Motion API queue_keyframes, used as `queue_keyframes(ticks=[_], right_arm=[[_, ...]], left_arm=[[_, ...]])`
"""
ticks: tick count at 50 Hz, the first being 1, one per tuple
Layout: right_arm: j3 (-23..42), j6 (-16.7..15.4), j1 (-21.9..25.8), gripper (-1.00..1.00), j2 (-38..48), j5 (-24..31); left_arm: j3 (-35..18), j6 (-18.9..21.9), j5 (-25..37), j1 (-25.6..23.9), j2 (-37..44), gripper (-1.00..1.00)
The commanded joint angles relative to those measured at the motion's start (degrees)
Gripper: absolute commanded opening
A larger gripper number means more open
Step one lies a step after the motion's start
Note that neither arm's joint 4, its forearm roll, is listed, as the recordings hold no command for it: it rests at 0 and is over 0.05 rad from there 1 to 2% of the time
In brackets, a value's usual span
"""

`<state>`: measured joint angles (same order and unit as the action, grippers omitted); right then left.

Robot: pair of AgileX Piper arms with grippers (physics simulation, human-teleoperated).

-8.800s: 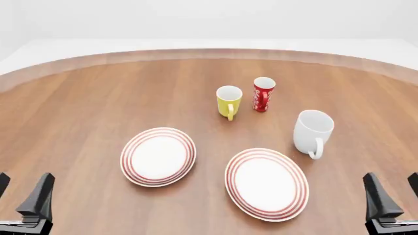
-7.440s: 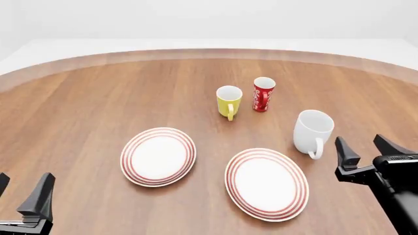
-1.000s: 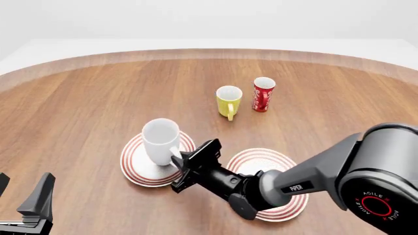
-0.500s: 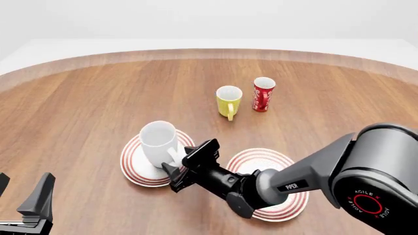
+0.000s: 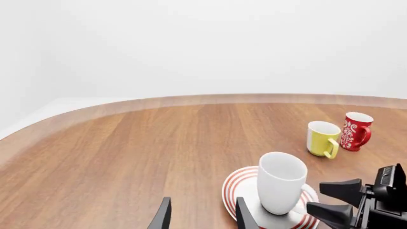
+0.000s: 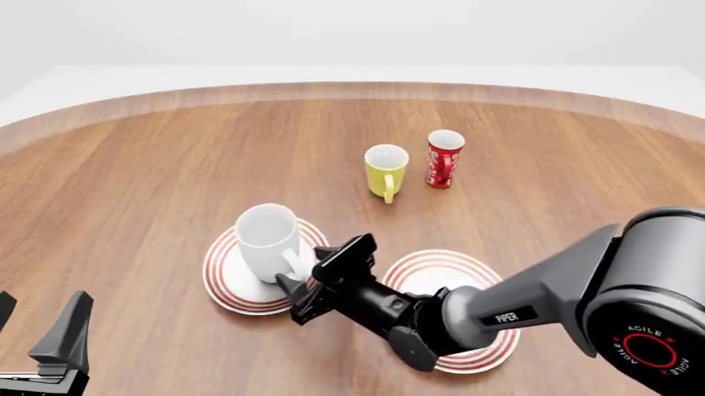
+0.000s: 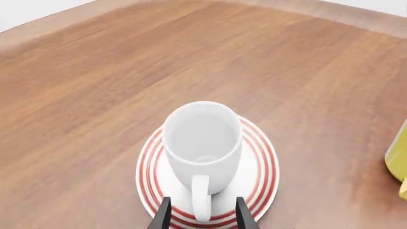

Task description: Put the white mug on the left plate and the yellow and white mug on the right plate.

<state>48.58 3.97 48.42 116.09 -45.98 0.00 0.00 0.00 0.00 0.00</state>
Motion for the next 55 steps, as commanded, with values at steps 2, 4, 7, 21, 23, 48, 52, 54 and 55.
queue_keyframes(ticks=[2, 4, 7, 21, 23, 48, 52, 54, 55], right_arm=[[-3.0, -0.7, 0.1, 1.0, -3.9, -0.2], [-3.3, -1.3, -0.2, 1.0, -4.3, -0.4], [-4.0, -2.0, -0.2, 1.0, -5.0, -0.5], [-8.2, -4.0, -2.3, 1.0, -11.6, -0.4], [-8.5, -4.6, -2.6, 1.0, -11.7, -0.5], [-12.5, -6.8, -9.6, 1.0, -18.0, -1.6], [-13.4, -6.2, -12.3, 1.0, -18.1, -3.3], [-13.7, -6.7, -13.2, 1.0, -18.4, -3.6], [-13.7, -6.5, -13.5, 1.0, -18.6, -3.6]], left_arm=[[0.0, 0.0, 0.0, 0.0, 0.0, 1.0], [0.0, 0.0, 0.0, 0.0, 0.0, 1.0], [0.0, 0.0, 0.0, 0.0, 0.0, 1.0], [0.0, 0.0, 0.0, 0.0, 0.0, 1.0], [0.0, 0.0, 0.0, 0.0, 0.0, 1.0], [0.0, 0.0, 0.0, 0.0, 0.0, 1.0], [0.0, 0.0, 0.0, 0.0, 0.0, 1.0], [0.0, 0.0, 0.0, 0.0, 0.0, 1.0], [0.0, 0.0, 0.0, 0.0, 0.0, 1.0]])
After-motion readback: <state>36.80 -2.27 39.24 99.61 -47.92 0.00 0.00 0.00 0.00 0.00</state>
